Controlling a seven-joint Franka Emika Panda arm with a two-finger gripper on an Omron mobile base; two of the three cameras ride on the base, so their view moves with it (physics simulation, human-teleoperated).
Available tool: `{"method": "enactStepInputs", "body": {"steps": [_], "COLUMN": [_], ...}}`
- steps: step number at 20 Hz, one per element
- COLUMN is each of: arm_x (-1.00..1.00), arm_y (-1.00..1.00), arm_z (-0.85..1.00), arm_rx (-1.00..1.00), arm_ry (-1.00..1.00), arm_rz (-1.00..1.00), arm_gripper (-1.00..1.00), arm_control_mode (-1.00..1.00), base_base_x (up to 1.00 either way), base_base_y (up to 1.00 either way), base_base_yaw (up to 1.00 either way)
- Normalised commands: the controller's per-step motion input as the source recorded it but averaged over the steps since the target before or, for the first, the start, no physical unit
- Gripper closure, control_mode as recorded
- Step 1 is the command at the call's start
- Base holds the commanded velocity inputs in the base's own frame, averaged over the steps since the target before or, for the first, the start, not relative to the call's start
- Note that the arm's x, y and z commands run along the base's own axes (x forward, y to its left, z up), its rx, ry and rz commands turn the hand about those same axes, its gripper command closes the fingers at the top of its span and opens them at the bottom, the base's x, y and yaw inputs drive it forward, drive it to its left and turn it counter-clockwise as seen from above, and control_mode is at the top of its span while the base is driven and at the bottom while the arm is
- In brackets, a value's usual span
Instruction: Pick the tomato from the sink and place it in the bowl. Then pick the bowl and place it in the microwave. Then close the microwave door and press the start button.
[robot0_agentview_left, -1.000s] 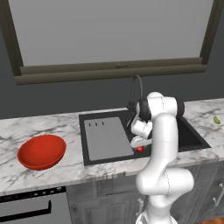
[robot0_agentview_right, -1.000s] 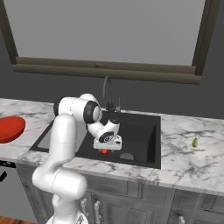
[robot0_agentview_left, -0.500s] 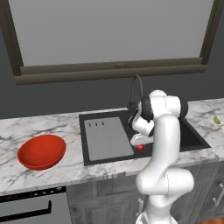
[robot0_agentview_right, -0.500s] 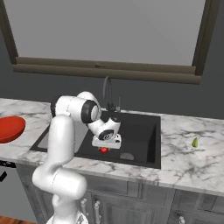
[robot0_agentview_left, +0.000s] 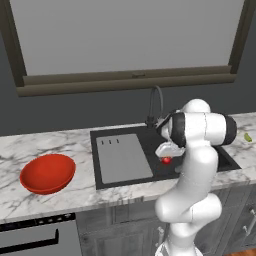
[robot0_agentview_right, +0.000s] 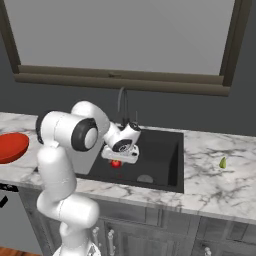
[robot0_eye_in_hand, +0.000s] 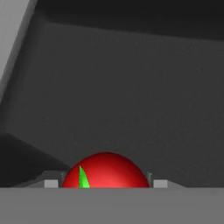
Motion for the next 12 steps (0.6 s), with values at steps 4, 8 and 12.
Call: {"method": "enactStepInputs", "body": {"steps": [4, 8, 12], "arm_x": [-0.34, -0.63, -0.91], "arm_y": [0.23, 0.48, 0.82], "arm_z": [1.00, 1.00, 1.00], "arm_rx": [0.00, 0.00, -0.01], "arm_ry": [0.00, 0.00, -0.09], "arm_rz": [0.00, 0.02, 0.04], "arm_gripper": [1.00, 1.00, 1.00], "arm_control_mode": [-1.00, -1.00, -1.00], "base_base_x": [0.00, 0.00, 0.00], "base_base_y": [0.00, 0.00, 0.00], "base_base_yaw": [0.00, 0.00, 0.00]}}
